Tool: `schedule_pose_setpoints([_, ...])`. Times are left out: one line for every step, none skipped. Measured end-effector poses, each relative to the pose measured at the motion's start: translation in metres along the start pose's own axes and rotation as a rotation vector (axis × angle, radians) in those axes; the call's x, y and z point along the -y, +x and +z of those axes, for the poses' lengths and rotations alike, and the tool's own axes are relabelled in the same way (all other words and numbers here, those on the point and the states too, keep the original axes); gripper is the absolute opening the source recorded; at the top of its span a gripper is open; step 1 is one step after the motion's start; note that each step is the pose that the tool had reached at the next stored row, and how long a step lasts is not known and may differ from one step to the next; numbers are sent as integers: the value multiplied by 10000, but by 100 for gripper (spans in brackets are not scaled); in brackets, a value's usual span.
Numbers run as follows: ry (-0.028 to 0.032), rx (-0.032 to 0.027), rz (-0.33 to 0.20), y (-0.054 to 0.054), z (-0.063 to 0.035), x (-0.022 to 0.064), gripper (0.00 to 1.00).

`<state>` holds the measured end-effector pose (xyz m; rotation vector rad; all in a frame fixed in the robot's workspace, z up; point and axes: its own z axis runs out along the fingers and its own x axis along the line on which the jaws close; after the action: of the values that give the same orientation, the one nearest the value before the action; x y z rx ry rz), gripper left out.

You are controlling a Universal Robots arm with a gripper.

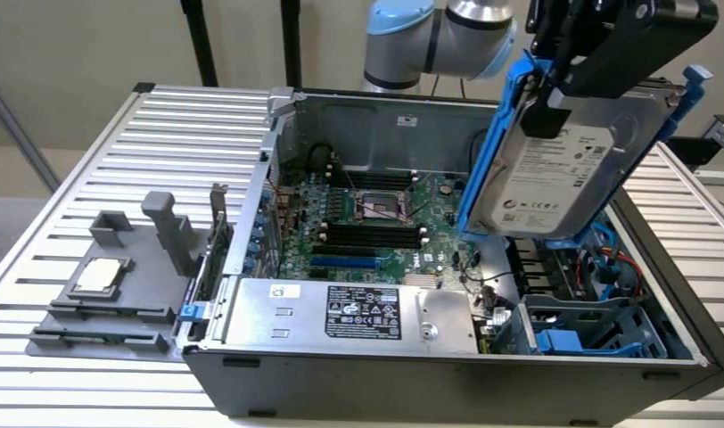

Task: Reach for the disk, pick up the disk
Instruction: 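Pick up the disk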

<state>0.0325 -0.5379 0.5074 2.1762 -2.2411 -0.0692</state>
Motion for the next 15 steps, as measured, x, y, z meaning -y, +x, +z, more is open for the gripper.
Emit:
schedule_pose_setpoints([2,-1,1,18,-2,34,33])
schedule_pose_setpoints([3,-2,1,36,-3,68,33])
schedule_pose_setpoints([5,-1,0,55,-4,105,33])
schedule_pose_setpoints([6,0,0,73,-5,140,33])
schedule_pose_setpoints([8,-1,0,91,-7,175,33])
schedule_pose_setpoints([9,0,1,109,-8,208,33])
schedule_pose_setpoints([11,-1,0,127,-9,242,33])
schedule_pose_setpoints([12,0,0,144,-11,277,33])
schedule_pose_setpoints([14,0,0,163,-12,314,33])
schedule_pose_setpoints([15,-1,0,181,-13,348,33])
schedule_pose_setpoints([16,0,0,197,-14,382,33])
schedule_pose_setpoints([18,0,0,212,-14,415,33])
schedule_pose_setpoints([19,0,0,225,-15,447,33])
schedule_pose_setpoints([20,-1,-1,238,-14,481,33])
schedule_pose_setpoints([21,-1,-1,249,-13,513,33])
